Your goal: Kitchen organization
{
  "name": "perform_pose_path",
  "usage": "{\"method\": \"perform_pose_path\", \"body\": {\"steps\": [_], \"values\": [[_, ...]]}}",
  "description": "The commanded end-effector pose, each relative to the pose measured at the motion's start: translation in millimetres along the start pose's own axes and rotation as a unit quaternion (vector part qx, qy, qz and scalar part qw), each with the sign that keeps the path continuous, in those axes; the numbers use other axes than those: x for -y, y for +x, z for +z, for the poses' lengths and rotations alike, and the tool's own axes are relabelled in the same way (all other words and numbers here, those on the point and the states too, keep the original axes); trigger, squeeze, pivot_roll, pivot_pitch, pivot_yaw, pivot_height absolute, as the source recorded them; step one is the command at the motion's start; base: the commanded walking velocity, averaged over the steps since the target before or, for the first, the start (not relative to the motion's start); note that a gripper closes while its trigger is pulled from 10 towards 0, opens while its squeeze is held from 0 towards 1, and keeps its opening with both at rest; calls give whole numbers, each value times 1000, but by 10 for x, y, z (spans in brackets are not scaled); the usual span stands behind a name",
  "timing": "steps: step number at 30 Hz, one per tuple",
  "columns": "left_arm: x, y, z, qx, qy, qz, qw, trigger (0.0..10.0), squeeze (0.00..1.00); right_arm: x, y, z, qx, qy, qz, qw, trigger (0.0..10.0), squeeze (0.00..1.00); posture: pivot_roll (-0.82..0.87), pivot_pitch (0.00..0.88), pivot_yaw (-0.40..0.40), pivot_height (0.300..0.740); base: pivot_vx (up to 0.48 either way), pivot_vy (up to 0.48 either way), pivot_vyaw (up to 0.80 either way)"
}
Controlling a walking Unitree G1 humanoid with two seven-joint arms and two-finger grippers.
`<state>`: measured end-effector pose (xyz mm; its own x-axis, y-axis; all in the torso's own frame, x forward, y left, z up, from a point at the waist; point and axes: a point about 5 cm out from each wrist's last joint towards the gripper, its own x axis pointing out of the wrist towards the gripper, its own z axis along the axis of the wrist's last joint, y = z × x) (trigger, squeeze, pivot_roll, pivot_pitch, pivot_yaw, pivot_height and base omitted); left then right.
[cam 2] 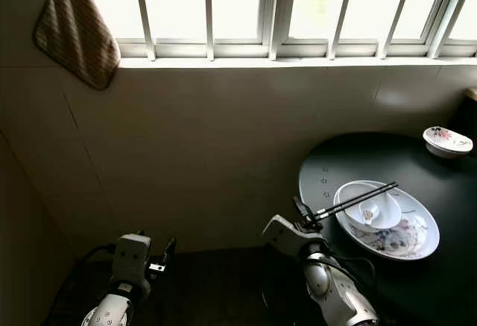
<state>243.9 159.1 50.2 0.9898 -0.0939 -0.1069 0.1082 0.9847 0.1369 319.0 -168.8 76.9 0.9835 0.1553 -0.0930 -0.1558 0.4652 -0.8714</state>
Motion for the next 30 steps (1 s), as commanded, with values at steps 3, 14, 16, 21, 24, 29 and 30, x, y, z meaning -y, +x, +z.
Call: {"method": "perform_pose_path", "body": {"steps": [3, 14, 16, 21, 24, 29, 30], "values": [[5, 9, -19, -7, -8, 0, 1000, 10000, 0, 33, 30, -76, -14, -13, -2, 1000, 10000, 0, 81, 0, -41, 740, 0, 0, 0], [6, 15, -20, -8, -12, 0, 1000, 10000, 0, 105, 93, -249, -44, -34, 1, 998, 10000, 0, 85, 0, -44, 740, 0, 0, 0], [5, 16, -19, -8, -12, 0, 1000, 10000, 0, 127, 99, -271, -46, -43, -2, 998, 10000, 0, 85, 0, -44, 740, 0, 0, 0], [7, 19, -22, -9, -14, 0, 1000, 10000, 0, 153, 120, -318, -53, -49, -3, 997, 10000, 0, 88, 0, -45, 740, 0, 0, 0], [7, 20, -23, -9, -14, 0, 1000, 10000, 0, 158, 123, -338, -57, -53, -3, 997, 10000, 0, 88, 0, -45, 740, 0, 0, 0], [5, 23, -30, -11, -16, 0, 1000, 10000, 0, 183, 136, -380, -54, -74, -5, 996, 10000, 0, 96, 0, -42, 740, 0, 0, 0], [6, 24, -32, -11, -16, -1, 1000, 10000, 0, 188, 140, -379, -49, -80, -4, 996, 10000, 0, 96, 0, -42, 740, 0, 0, 0]]}}
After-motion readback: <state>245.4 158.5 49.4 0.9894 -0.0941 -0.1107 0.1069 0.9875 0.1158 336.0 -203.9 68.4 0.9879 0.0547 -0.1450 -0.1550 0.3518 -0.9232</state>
